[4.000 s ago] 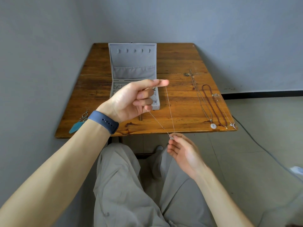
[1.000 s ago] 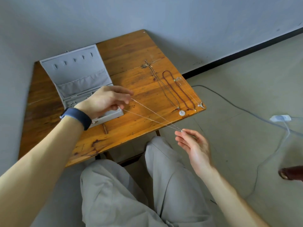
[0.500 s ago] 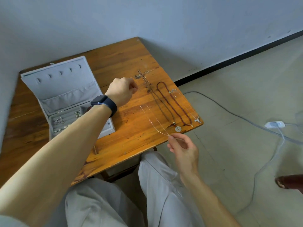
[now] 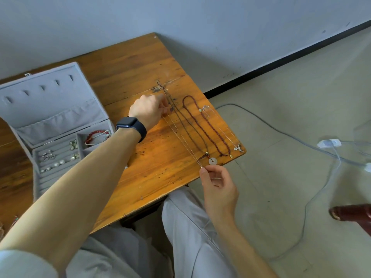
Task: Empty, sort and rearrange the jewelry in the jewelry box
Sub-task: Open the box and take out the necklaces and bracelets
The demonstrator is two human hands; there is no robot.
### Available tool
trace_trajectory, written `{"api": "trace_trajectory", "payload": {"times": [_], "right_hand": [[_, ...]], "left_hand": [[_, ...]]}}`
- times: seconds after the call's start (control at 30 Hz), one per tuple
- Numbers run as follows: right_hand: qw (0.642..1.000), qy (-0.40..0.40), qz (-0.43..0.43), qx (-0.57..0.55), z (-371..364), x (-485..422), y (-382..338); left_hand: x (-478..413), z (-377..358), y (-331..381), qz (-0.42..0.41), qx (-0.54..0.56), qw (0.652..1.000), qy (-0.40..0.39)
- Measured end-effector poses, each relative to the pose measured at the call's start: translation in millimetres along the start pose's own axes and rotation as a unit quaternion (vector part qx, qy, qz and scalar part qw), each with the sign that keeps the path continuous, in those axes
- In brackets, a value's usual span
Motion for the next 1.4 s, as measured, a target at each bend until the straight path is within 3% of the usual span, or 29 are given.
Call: {"api": "trace_trajectory", "payload": {"times": [0.33,0.53,0.8,1.0,1.17,1.4], "right_hand": [[0.990,-0.027,0.110,0.084,0,0,-3],[0.986,-0.033,0.128,0.098,0,-1,-1],[0.987,-0.049,0.118,0.095,3,-2,0],[0.977,-0.081,0.163,0.108,20,6,-9],[0.938,-0.090,0.276,0.192,29,16,-40],[0.844,-0.244,0.361,0.312,-41,30,-91]], "left_hand": [[-4,-3,-11,0.013,0.031,0.999,0.020],[-6,-5,-15,0.022,0.062,0.998,0.004],[2,0,-10,0.026,0.039,0.999,-0.020],[45,19,-1,0.019,0.005,1.000,-0.018],[106,27,1,0.015,-0.020,0.999,0.023],[187,23,-18,0.050,-0.064,0.994,0.073]]}}
Point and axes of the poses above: each hand's wrist, its own x-axis away from the middle knuckle, its own z-axis out of the back of the hand, y = z × x, the point moved 7 cm from there along -x, towards the middle knuckle, and after that the axes turned 2 degrees about -x, right-handed, at the moved point
